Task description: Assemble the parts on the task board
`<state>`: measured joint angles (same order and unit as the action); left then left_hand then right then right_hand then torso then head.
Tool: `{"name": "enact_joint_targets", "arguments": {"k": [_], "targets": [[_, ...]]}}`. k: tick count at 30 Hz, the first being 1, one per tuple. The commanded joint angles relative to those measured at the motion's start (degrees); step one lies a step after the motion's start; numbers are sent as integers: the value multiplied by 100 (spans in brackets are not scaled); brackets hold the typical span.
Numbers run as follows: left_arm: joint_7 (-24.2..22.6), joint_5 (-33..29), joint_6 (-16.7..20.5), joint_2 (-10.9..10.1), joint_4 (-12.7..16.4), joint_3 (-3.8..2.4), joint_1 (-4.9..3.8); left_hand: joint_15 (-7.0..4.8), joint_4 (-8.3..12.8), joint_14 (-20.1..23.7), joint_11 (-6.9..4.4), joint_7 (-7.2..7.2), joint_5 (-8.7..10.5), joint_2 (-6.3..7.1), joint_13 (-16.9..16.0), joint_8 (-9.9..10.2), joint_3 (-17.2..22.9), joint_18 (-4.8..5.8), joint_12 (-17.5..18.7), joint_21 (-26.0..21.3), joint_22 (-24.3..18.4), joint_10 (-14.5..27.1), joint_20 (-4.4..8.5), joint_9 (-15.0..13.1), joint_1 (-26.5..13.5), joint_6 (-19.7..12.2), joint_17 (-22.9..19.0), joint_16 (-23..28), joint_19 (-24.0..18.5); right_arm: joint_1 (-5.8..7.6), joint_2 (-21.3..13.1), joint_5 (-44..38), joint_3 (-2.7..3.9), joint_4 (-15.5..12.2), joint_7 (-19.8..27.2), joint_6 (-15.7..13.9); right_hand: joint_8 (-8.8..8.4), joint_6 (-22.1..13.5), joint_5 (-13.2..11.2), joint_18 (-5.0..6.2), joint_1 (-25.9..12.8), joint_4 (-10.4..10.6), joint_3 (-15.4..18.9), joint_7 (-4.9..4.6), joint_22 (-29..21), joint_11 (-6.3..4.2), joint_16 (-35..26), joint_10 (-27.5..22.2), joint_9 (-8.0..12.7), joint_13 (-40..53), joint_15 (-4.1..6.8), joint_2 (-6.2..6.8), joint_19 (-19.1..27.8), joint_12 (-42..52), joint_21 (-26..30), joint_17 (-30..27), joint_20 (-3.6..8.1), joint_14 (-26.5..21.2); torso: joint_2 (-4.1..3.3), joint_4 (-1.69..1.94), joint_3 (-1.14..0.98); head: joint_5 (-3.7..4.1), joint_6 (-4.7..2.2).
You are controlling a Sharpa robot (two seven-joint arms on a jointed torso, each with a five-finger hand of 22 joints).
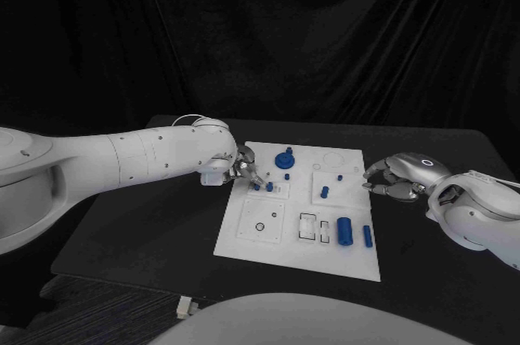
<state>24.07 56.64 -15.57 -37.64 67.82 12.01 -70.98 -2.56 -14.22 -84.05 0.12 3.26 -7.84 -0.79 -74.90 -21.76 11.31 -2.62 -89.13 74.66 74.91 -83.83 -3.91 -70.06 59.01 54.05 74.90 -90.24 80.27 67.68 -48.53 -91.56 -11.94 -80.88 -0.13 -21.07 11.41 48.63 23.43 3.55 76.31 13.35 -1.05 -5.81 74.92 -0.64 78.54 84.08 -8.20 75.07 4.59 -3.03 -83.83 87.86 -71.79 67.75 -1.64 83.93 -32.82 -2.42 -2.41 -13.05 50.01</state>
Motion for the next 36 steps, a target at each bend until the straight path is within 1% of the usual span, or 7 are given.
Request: {"name": "enact_joint_targets", "arguments": {"k": [1,8,24,29,32,35,36], "targets": [[-150,15,175,-56,51,14,31,-8,-5,-595,-30,-19,-67,2,-1433,-280,-94,-104,-12,30,1029,-503,5,-316,113,-69,1510,24,37,-15,-2,-12,4,4,-54,11,-35,37,30,45,51,-1,-32,4,966,45,-23,357,8,1042,-44,-4,-92,-16,35,-9,-37,233,0,2,0,-5,-1],[-611,401,745,-228,185,13,1,-57,-152,-595,-87,-74,-113,62,-1487,-1404,-407,-84,-65,122,1054,-584,51,-740,190,4,1510,24,109,-15,0,-12,4,19,-51,16,-36,37,38,43,56,-5,-36,4,968,45,-21,360,9,1048,-44,-4,-95,-13,27,-5,-38,234,1,6,-1,10,-1],[-2120,533,1849,-462,223,12,-89,-95,-262,-595,-130,-117,-266,-83,-1510,-2104,-1026,2,-87,489,1169,-617,93,-797,-221,148,1510,24,325,-15,9,-12,4,35,-59,23,-38,37,59,43,70,-17,-49,4,968,44,-21,360,12,1047,-44,-5,-95,-14,29,-6,-38,234,1,1,-1,52,-1],[-2452,536,1928,-443,155,12,-91,-90,-249,-595,-126,-117,-207,-167,-1510,-1883,-1138,-12,-87,433,1150,-617,92,-725,-194,-72,1510,24,277,-15,14,-12,4,37,-61,21,-39,39,82,43,93,-35,-68,4,968,44,-23,359,16,1045,-44,-8,-95,-15,31,-8,-38,234,-1,1,0,57,-1],[-2877,538,2094,-398,100,13,-91,-58,84,-595,-106,-109,-959,-284,-1314,-1325,-880,-78,105,149,1063,-320,77,-543,885,-595,1510,24,29,-15,14,-12,4,33,-62,17,-39,39,82,43,93,-35,-68,4,968,44,-23,359,16,1045,-44,-8,-95,-15,31,-8,-38,234,-1,0,0,67,-1],[-3389,542,2262,-329,43,13,-89,303,494,1049,265,241,-785,-42,19,54,326,-276,1776,-1212,663,2188,-123,840,2253,-824,272,854,-1370,-15,10,-12,4,28,-63,15,-40,40,92,44,102,-43,-75,4,968,44,-22,360,17,1047,-44,-7,-95,-14,32,-7,-38,235,0,1,-1,67,-1],[-3532,586,2314,-303,20,13,-88,303,494,1049,265,241,-785,-42,19,54,326,-276,1776,-1212,663,2188,-123,840,2253,-824,272,854,-1370,-15,8,-12,4,27,-63,14,-40,40,92,44,102,-43,-75,4,968,44,-22,360,17,1047,-44,-7,-95,-14,32,-7,-38,235,-1,1,0,65,-1]]}}
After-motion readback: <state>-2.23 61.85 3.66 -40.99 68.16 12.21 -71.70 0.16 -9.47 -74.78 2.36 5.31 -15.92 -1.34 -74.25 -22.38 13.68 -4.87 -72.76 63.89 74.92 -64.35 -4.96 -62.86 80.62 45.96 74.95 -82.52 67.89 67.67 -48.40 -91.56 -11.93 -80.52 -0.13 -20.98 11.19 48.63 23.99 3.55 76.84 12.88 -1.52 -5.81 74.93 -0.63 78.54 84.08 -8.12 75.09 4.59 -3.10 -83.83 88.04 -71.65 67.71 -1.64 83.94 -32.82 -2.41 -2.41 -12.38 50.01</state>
